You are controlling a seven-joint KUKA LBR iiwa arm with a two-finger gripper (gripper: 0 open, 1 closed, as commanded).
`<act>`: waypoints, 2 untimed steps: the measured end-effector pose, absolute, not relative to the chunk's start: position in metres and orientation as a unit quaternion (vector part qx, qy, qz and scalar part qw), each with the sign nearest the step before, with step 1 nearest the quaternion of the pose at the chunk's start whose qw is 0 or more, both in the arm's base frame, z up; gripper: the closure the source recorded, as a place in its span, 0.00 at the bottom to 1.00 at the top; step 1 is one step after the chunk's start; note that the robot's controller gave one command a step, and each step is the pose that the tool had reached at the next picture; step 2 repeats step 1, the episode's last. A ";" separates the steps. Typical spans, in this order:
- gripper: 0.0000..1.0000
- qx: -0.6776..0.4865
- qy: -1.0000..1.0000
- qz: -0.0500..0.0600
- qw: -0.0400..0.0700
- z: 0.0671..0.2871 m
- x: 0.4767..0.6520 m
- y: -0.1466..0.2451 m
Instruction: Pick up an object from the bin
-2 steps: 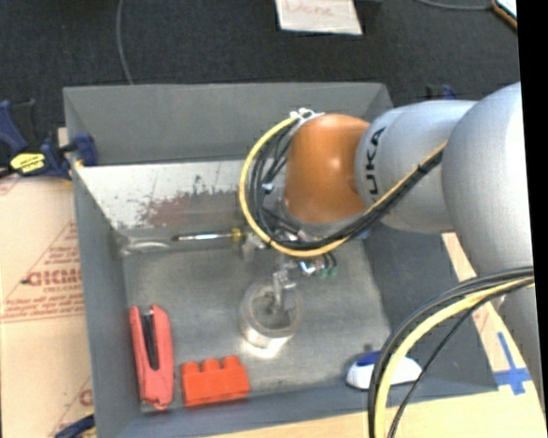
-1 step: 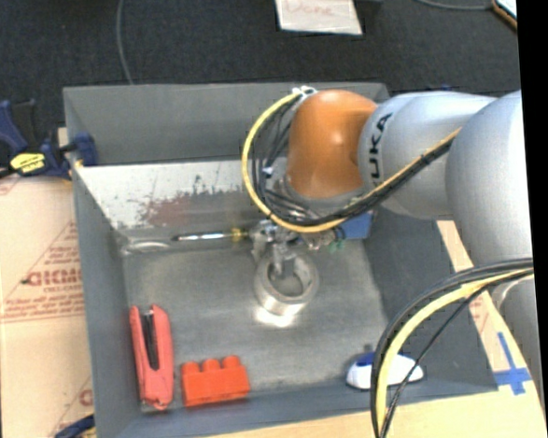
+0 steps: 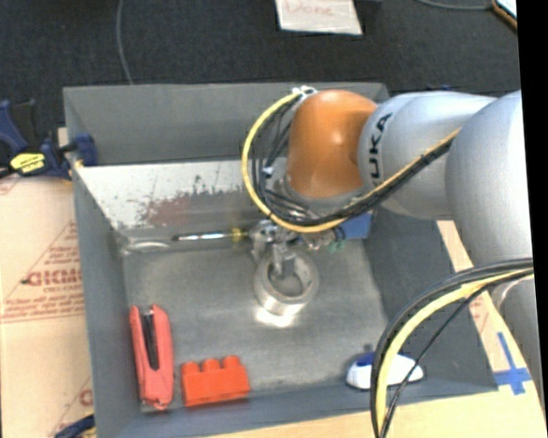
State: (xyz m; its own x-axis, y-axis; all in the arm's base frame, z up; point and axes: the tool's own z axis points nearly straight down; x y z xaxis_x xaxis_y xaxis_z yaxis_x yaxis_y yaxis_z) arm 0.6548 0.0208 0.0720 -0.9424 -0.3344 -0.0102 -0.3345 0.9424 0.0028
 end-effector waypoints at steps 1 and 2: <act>1.00 -0.169 0.986 0.003 0.002 0.084 0.652 0.021; 1.00 -0.169 0.986 0.003 0.002 0.084 0.652 0.021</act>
Offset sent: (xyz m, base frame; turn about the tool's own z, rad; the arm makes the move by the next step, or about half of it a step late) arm -0.0017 0.0003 0.0057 0.0009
